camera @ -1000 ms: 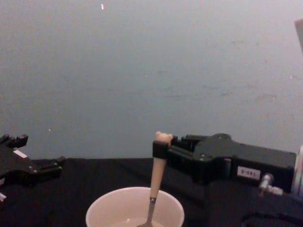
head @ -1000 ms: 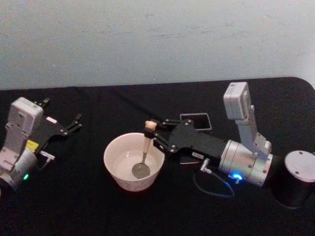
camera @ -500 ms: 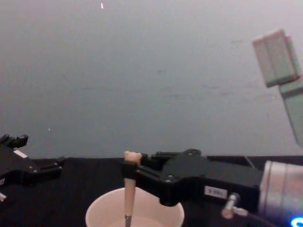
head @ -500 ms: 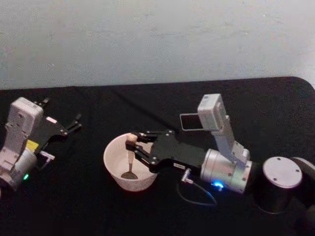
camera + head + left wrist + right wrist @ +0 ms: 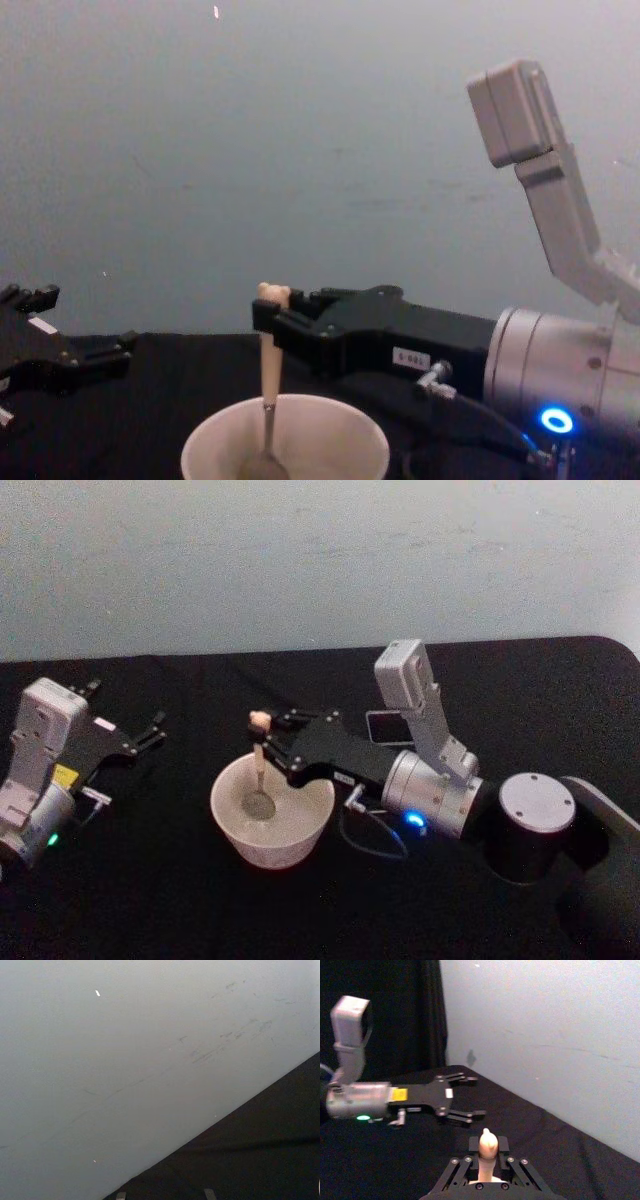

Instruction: Pick up the stirring spoon with one hand, stir inside the cup, then place it back in its original position.

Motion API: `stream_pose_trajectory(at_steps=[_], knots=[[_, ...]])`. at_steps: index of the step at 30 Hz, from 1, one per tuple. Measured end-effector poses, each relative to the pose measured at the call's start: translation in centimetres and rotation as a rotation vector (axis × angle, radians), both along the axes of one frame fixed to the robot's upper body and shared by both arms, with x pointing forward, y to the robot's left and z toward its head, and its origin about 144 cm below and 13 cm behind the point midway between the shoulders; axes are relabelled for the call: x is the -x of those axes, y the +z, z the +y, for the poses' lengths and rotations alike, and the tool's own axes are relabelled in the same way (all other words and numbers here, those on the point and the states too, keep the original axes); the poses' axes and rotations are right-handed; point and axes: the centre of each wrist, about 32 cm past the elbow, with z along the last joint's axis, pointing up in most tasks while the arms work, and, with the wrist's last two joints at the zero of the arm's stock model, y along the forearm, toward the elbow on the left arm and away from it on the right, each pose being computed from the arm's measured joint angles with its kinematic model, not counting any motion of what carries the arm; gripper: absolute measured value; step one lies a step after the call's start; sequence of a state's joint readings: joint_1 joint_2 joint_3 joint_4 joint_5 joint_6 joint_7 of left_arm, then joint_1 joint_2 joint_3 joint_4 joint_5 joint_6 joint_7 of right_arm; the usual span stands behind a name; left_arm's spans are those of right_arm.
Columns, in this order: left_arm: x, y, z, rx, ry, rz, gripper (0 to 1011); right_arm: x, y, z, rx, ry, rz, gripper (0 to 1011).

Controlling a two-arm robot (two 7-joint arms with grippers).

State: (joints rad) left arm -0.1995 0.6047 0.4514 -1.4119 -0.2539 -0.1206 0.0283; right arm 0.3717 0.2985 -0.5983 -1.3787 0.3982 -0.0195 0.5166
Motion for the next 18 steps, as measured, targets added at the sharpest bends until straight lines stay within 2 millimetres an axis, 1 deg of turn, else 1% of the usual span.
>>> stream_pose_trajectory(at_steps=[5,10,11,14,15,18], knots=[[0.0,0.0,0.0,0.0,0.0,0.0,1001,-0.8,0.1,-0.4,0.002,-0.037,-0.001,221],[0.0,0.0,0.0,0.0,0.0,0.0,1001,-1.2,0.4,-1.6,0.007,-0.068,0.002,221],[0.0,0.0,0.0,0.0,0.0,0.0,1001,-1.2,0.4,-2.2,0.008,-0.073,0.007,221],[0.0,0.0,0.0,0.0,0.0,0.0,1001,-1.0,0.6,-3.1,0.006,-0.071,0.016,221],[0.0,0.0,0.0,0.0,0.0,0.0,1001,-0.7,0.7,-3.7,0.005,-0.065,0.023,221],[0.0,0.0,0.0,0.0,0.0,0.0,1001,0.0,0.9,-4.6,0.004,-0.044,0.034,221]])
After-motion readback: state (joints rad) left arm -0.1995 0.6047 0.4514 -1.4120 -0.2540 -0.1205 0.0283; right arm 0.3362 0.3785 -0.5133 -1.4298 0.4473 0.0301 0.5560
